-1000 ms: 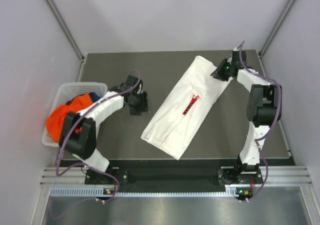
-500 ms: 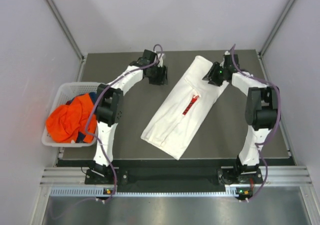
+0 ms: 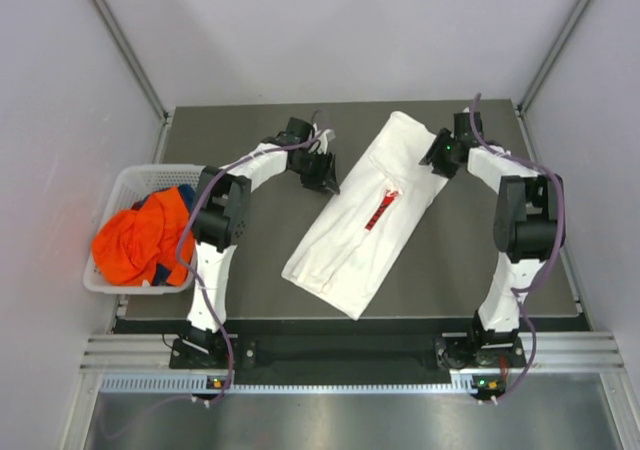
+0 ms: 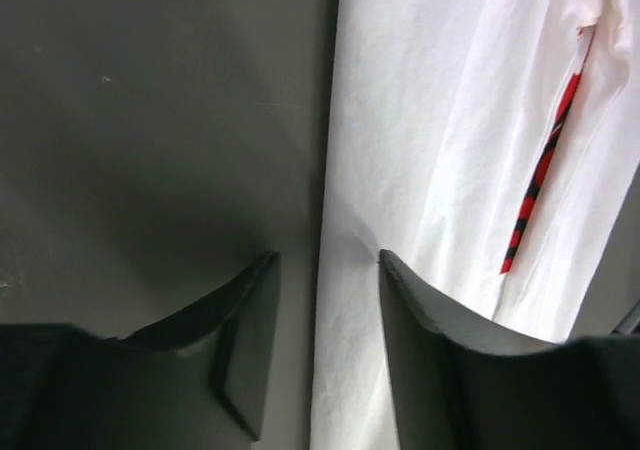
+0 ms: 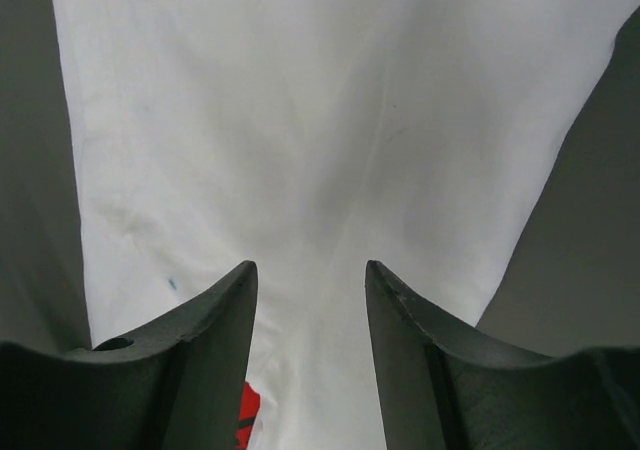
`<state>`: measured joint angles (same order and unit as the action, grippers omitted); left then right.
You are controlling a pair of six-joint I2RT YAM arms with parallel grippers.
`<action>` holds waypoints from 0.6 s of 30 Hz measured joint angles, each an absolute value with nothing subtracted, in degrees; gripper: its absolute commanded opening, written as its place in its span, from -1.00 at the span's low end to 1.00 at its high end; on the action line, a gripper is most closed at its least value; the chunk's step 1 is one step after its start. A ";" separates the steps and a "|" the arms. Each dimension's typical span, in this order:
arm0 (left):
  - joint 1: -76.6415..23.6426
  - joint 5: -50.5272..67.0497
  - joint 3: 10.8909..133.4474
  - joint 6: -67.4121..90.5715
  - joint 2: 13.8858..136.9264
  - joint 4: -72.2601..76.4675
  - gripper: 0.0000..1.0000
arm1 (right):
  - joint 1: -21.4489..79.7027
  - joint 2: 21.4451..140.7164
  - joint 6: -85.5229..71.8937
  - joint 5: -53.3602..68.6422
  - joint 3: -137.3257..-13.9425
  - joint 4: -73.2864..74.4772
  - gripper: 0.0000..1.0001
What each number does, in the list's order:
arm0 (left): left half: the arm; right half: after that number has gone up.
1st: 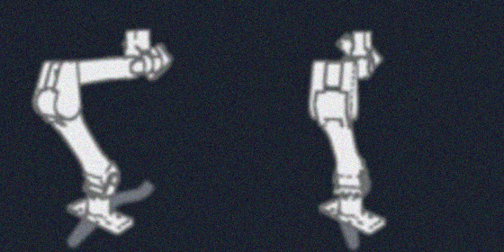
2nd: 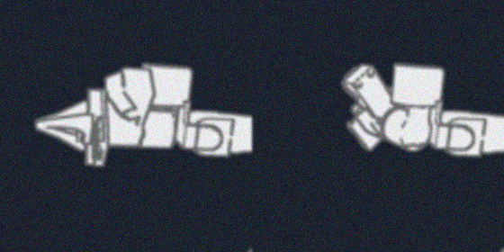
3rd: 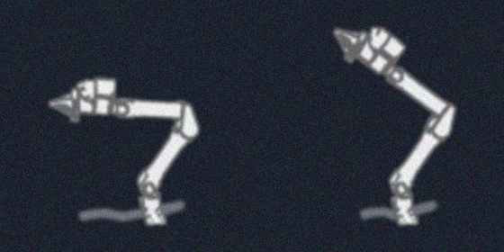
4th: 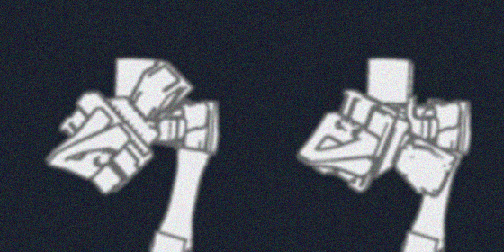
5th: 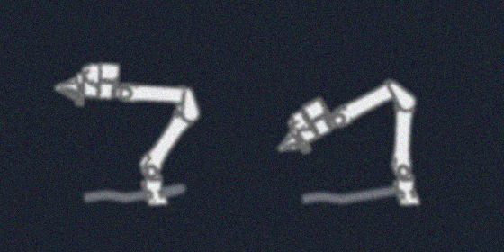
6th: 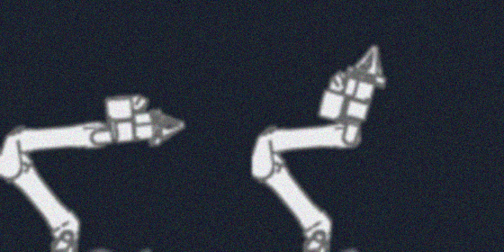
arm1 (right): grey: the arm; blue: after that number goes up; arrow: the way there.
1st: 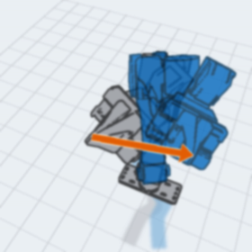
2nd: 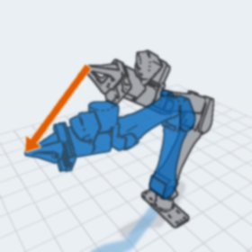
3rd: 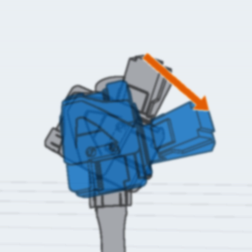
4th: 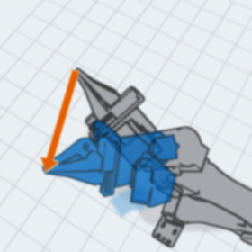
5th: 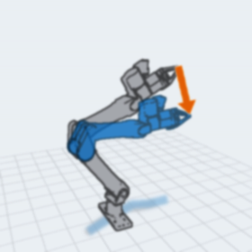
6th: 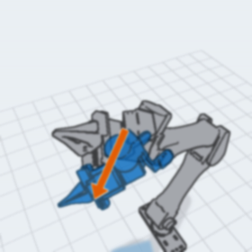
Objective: Fold and stack the t-shirts
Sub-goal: Fold the tshirt
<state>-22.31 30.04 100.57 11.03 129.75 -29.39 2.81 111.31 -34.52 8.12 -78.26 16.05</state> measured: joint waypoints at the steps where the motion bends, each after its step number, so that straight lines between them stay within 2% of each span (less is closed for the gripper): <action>1: -22.31 30.41 100.22 11.42 129.75 -28.91 -0.18 | 3.27 112.03 -34.87 6.22 -79.53 16.78 -0.02; 2: -22.28 30.39 99.88 11.81 129.75 -28.64 -0.43 | 3.75 112.66 -35.27 4.40 -80.38 17.12 0.00; 5: -22.26 30.63 98.43 12.71 129.75 -28.27 -0.75 | 5.13 114.24 -36.36 -0.12 -81.78 18.20 0.05; 6: -22.26 30.63 98.00 13.04 129.71 -28.01 -0.93 | 5.58 114.83 -36.84 -1.32 -82.17 18.70 0.06; 7: -22.20 30.79 97.49 13.50 129.60 -27.62 -1.00 | 6.00 115.55 -37.26 -2.26 -82.61 19.18 0.07; 18: -18.50 32.34 86.41 19.73 123.87 -21.85 -1.00 | 9.26 125.58 -37.43 -6.59 -96.33 25.02 0.05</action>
<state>-18.50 32.34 86.41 19.73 123.87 -21.85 9.26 125.58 -37.43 -6.59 -96.33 25.02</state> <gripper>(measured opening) 0.012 0.530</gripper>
